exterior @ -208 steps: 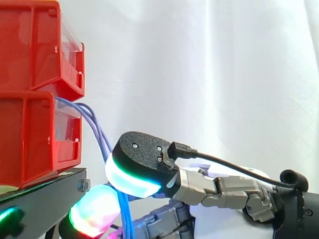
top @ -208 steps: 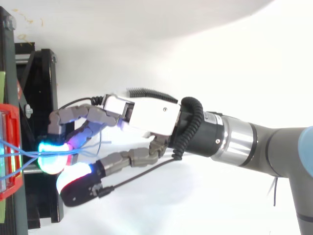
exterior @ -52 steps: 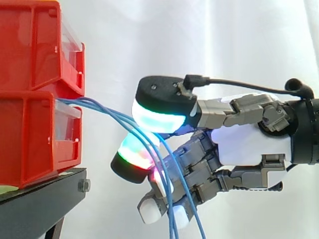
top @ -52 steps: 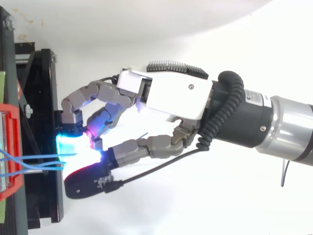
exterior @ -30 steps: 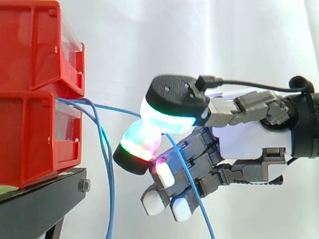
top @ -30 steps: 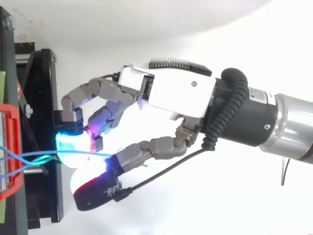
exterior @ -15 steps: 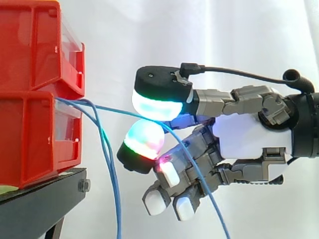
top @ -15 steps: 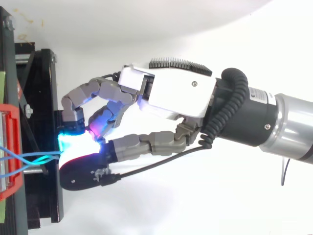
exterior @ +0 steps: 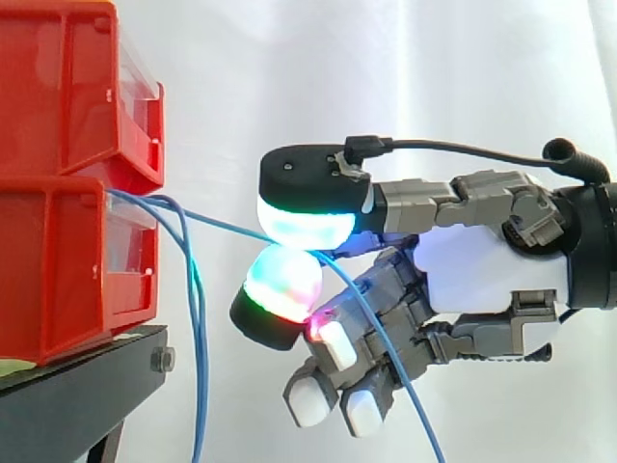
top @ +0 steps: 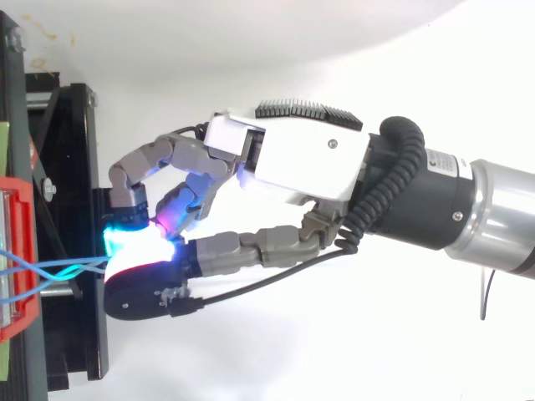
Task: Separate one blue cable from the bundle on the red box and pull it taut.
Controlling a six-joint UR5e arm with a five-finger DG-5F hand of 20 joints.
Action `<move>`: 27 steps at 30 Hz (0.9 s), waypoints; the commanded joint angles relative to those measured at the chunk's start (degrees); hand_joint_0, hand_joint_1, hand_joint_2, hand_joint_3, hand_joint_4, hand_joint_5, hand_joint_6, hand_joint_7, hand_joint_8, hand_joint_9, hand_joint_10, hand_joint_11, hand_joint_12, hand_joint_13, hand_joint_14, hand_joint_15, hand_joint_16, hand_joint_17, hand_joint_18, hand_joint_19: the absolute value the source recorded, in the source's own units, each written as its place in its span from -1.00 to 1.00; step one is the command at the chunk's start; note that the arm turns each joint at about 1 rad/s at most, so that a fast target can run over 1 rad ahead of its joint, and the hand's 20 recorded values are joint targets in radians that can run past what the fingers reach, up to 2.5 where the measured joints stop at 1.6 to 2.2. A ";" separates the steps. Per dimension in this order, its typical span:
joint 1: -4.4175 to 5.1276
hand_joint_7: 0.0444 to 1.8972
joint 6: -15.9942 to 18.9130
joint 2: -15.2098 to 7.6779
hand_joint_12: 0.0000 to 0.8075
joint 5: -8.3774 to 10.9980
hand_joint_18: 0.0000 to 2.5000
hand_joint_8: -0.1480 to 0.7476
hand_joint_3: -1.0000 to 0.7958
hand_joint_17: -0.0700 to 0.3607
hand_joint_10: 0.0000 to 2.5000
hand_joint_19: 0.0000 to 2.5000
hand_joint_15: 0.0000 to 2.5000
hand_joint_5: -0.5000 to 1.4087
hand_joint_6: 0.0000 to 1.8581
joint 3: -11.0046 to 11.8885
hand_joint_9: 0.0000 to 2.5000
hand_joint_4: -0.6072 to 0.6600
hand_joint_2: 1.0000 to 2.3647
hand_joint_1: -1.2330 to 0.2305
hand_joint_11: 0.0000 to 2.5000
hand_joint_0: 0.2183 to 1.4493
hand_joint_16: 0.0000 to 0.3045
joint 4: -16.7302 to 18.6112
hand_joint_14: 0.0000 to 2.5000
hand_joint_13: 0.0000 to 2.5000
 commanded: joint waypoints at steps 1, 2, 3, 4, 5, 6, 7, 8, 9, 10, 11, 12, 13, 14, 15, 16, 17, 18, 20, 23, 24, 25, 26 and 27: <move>0.00 0.24 0.03 0.01 0.03 0.03 -0.22 0.15 0.19 -0.15 -0.99 -0.53 -0.56 -0.61 -0.01 0.01 -0.07 -0.13 -0.98 -0.38 -0.27 -0.36 -0.67 -0.17 -0.99 -0.22; 0.09 0.27 0.03 0.45 0.03 0.03 -0.21 0.15 0.22 -0.15 -0.99 -0.53 -0.56 -0.61 -0.01 0.01 -0.06 -0.18 -0.99 -0.40 -0.27 -0.35 -0.67 -1.05 -0.99 -0.21; 0.00 0.29 0.03 0.10 0.03 0.03 -0.20 0.14 0.24 -0.15 -0.99 -0.54 -0.56 -0.61 -0.01 0.01 -0.05 -0.19 -0.99 -0.41 -0.27 -0.34 -0.67 -0.44 -0.99 -0.21; 0.18 0.32 0.03 0.72 0.02 0.03 -0.20 0.14 0.26 -0.15 -0.99 -0.54 -0.56 -0.60 0.00 -0.08 -0.04 -0.24 -0.99 -0.42 -0.27 -0.33 -0.67 -1.75 -0.99 -0.20; 0.18 0.35 0.12 0.89 0.03 0.03 -0.19 0.16 0.28 -0.15 -0.99 -0.54 -0.56 -0.60 0.00 -0.08 -0.03 -0.26 -0.99 -0.42 -0.26 -0.32 -0.67 -2.28 -0.99 -0.20; 0.26 0.36 0.21 1.33 0.03 -0.23 -0.19 0.16 0.28 -0.14 -0.99 -0.54 -0.56 -0.60 0.00 -0.43 -0.03 -0.30 -1.00 -0.44 -0.27 -0.31 -0.67 -3.95 -0.99 -0.19; 0.18 0.40 0.12 0.98 0.03 -0.06 -0.19 0.16 0.29 -0.14 -0.99 -0.54 -0.56 -0.60 0.00 -0.17 -0.02 -0.30 -1.00 -0.43 -0.26 -0.30 -0.67 -2.90 -0.99 -0.19; 0.26 0.39 0.21 1.33 0.02 -0.23 -0.19 0.15 0.30 -0.15 -0.99 -0.54 -0.56 -0.60 0.00 -0.43 -0.02 -0.31 -1.00 -0.43 -0.26 -0.30 -0.67 -3.95 -0.99 -0.19; 0.26 0.40 0.38 2.12 0.02 -0.50 -0.19 0.15 0.29 -0.15 -0.99 -0.54 -0.56 -0.60 0.00 -1.84 -0.02 -0.31 -1.00 -0.43 -0.27 -0.30 -0.67 -5.01 -0.99 -0.19; 0.26 0.42 0.47 2.56 0.02 -0.76 -0.19 0.16 0.30 -0.15 -0.99 -0.54 -0.55 -0.60 0.00 -2.63 -0.02 -0.31 -1.00 -0.43 -0.26 -0.29 -0.67 -5.09 -0.99 -0.19; 0.35 0.43 0.65 4.67 0.02 -0.85 -0.19 0.17 0.30 -0.15 -0.99 -0.54 -0.56 -0.60 0.00 -6.50 -0.01 -0.31 -1.00 -0.43 -0.25 -0.29 -0.67 -3.69 -0.99 -0.19; 0.35 0.45 0.65 5.11 0.02 -0.85 -0.19 0.15 0.30 -0.15 -0.99 -0.54 -0.55 -0.60 0.00 -7.29 -0.02 -0.32 -1.00 -0.43 -0.25 -0.29 -0.67 -2.98 -0.99 -0.19; 0.44 0.46 0.65 5.64 0.02 -0.76 -0.19 0.15 0.30 -0.16 -0.99 -0.54 -0.55 -0.60 0.00 -8.17 -0.01 -0.31 -1.00 -0.43 -0.26 -0.28 -0.67 -1.93 -0.99 -0.19; 0.53 0.46 0.47 7.66 0.02 -0.50 -0.19 0.16 0.30 -0.16 -0.99 -0.53 -0.55 -0.60 0.00 -10.80 -0.02 -0.32 -1.00 -0.43 -0.26 -0.28 -0.68 0.97 -0.99 -0.19; 0.53 0.47 0.47 7.66 0.02 -0.50 -0.20 0.15 0.30 -0.16 -0.99 -0.54 -0.55 -0.60 0.00 -10.80 -0.02 -0.32 -1.00 -0.43 -0.26 -0.28 -0.68 0.97 -0.99 -0.19; 0.61 0.50 0.38 8.45 0.01 -0.32 -0.20 0.14 0.31 -0.17 -0.99 -0.53 -0.55 -0.60 0.00 -11.60 -0.01 -0.32 -0.99 -0.43 -0.26 -0.28 -0.68 1.94 -0.99 -0.19; 0.61 0.50 0.38 8.72 0.01 -0.06 -0.20 0.14 0.31 -0.17 -0.99 -0.53 -0.55 -0.60 0.00 -11.68 -0.01 -0.32 -0.99 -0.43 -0.26 -0.27 -0.68 2.29 -0.99 -0.19; 0.61 0.50 0.82 9.07 0.00 0.56 -0.20 0.13 0.31 -0.18 -0.99 -0.52 -0.55 -0.60 0.01 -11.77 -0.01 -0.33 -0.99 -0.43 -0.26 -0.27 -0.69 1.59 -0.99 -0.19; 0.61 0.48 1.00 9.16 0.00 0.64 -0.20 0.15 0.32 -0.18 -0.99 -0.53 -0.54 -0.60 0.01 -11.77 -0.01 -0.34 -0.99 -0.43 -0.26 -0.27 -0.69 1.06 -0.99 -0.19; 0.61 0.47 2.67 9.16 0.01 0.47 -0.20 0.16 0.33 -0.17 -0.99 -0.52 -0.54 -0.60 0.01 -11.77 0.00 -0.34 -1.00 -0.43 -0.25 -0.26 -0.68 -2.90 -0.99 -0.19; 0.61 0.47 3.46 9.16 0.01 0.38 -0.20 0.15 0.32 -0.17 -0.99 -0.52 -0.54 -0.60 0.01 -11.77 0.00 -0.34 -1.00 -0.43 -0.25 -0.26 -0.68 -3.60 -0.99 -0.19; 0.61 0.46 3.99 9.16 0.01 0.38 -0.20 0.15 0.32 -0.17 -0.99 -0.52 -0.54 -0.60 0.01 -11.77 0.00 -0.34 -1.00 -0.43 -0.25 -0.26 -0.68 -3.69 -0.99 -0.19; 0.61 0.46 4.16 9.16 0.01 0.38 -0.20 0.15 0.33 -0.17 -0.99 -0.52 -0.54 -0.60 0.01 -11.77 0.00 -0.34 -1.00 -0.43 -0.25 -0.26 -0.68 -3.69 -0.99 -0.19; 0.61 0.46 4.16 9.16 0.01 0.38 -0.20 0.16 0.33 -0.17 -0.99 -0.52 -0.54 -0.60 0.01 -11.77 0.00 -0.34 -1.00 -0.43 -0.25 -0.27 -0.68 -3.69 -0.99 -0.19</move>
